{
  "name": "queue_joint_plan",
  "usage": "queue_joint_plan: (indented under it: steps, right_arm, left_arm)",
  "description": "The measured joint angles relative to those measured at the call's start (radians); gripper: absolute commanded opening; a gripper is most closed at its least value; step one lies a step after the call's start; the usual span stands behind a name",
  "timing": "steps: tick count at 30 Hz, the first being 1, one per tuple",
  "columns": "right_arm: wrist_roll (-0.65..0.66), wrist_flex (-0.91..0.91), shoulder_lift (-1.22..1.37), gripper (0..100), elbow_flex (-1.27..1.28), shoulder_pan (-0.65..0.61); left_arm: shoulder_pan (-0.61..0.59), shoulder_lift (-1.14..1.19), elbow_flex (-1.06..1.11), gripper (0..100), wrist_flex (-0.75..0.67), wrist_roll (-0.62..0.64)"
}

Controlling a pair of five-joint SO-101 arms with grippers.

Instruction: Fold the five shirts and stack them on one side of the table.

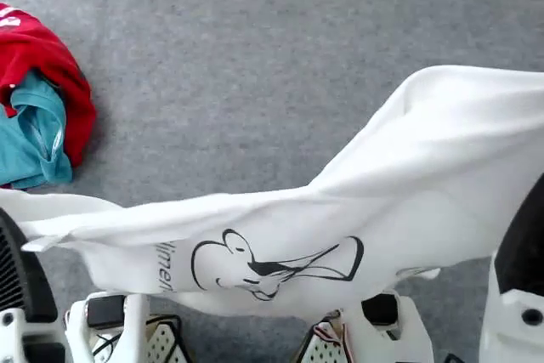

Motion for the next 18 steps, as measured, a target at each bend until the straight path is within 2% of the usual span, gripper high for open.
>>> queue_joint_plan:
  steps: [3, 11, 18]
  right_arm:
    - [0.0, 0.0, 0.0, 1.5, 0.0, 0.0]
    - [0.0, 0.0, -0.005, 1.5, 0.02, 0.0]
    - [0.012, 0.0, -0.009, 1.5, 0.215, 0.0]
  left_arm:
    - [0.0, -0.032, 0.13, 3, 0.0, 0.0]
    - [0.0, -0.066, 0.186, 3, -0.094, 0.002]
    - [0.0, -0.071, 0.385, 3, -0.276, 0.002]
